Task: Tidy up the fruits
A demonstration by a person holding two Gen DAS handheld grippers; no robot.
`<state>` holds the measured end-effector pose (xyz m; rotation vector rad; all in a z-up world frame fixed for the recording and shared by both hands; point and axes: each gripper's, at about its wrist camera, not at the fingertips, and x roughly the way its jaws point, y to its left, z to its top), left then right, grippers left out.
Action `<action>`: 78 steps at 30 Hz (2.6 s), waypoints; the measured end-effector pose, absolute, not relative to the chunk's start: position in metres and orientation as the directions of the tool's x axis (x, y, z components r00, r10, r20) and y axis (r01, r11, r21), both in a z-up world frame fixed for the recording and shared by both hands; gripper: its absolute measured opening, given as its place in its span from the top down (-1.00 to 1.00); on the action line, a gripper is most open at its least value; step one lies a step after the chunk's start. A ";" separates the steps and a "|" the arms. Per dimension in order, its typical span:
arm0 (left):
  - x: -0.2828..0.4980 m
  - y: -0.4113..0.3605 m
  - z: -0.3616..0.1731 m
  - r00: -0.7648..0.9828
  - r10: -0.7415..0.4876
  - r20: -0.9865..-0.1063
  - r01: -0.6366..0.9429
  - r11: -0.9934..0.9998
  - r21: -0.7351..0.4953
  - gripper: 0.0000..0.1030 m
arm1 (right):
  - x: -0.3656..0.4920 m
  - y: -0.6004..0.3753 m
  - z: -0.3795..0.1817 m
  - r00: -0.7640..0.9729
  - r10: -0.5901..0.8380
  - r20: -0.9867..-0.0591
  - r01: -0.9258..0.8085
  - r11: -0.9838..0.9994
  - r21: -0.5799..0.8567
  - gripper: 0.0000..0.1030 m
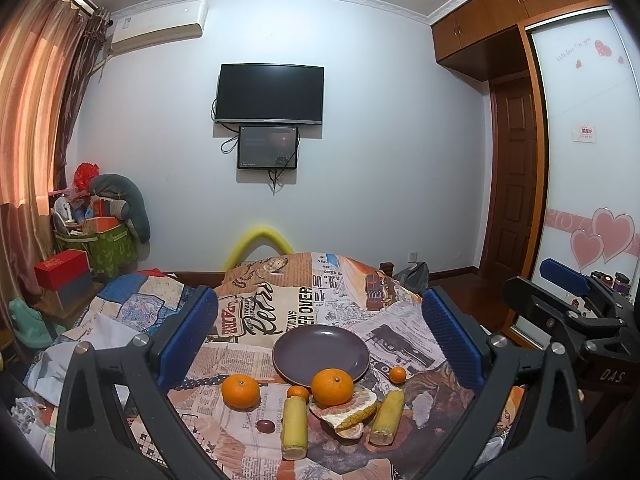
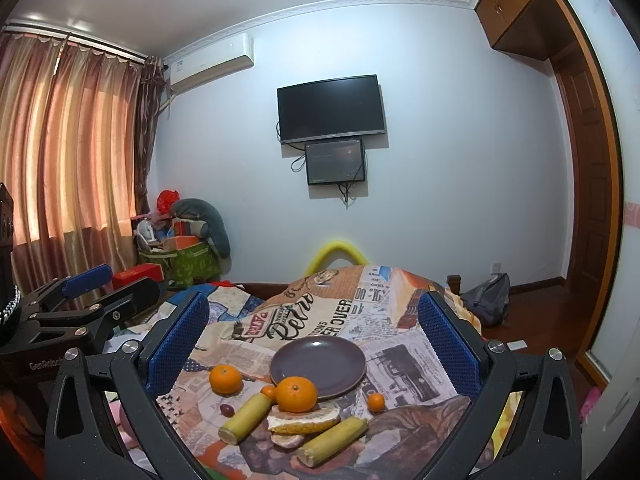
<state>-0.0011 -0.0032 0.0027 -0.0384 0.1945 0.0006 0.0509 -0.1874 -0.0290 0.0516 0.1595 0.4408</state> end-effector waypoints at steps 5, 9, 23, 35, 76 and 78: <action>-0.001 -0.004 0.002 0.981 -0.003 -0.193 -0.004 0.999 -0.037 -1.00 | 0.050 -0.188 -0.030 0.892 0.428 -0.142 -0.420 0.904 0.085 -1.00; -0.001 -0.004 0.002 0.981 -0.005 -0.193 -0.002 0.999 -0.038 -1.00 | 0.051 -0.188 -0.029 0.892 0.429 -0.144 -0.421 0.903 0.085 -1.00; -0.002 -0.008 0.002 0.983 -0.012 -0.185 0.005 0.999 -0.034 -1.00 | 0.050 -0.189 -0.030 0.891 0.431 -0.141 -0.422 0.902 0.089 -1.00; -0.002 -0.011 0.001 0.982 -0.019 -0.189 0.013 0.999 -0.033 -1.00 | 0.051 -0.189 -0.029 0.889 0.434 -0.150 -0.424 0.901 0.094 -1.00; 0.047 0.014 -0.039 0.942 0.006 -0.334 -0.030 0.997 -0.066 -1.00 | 0.094 -0.187 -0.071 0.865 0.385 -0.321 -0.371 0.922 0.107 -1.00; 0.057 0.017 -0.049 0.929 0.012 -0.371 -0.039 0.997 -0.065 -0.91 | 0.103 -0.185 -0.083 0.850 0.372 -0.374 -0.359 0.927 0.107 -1.00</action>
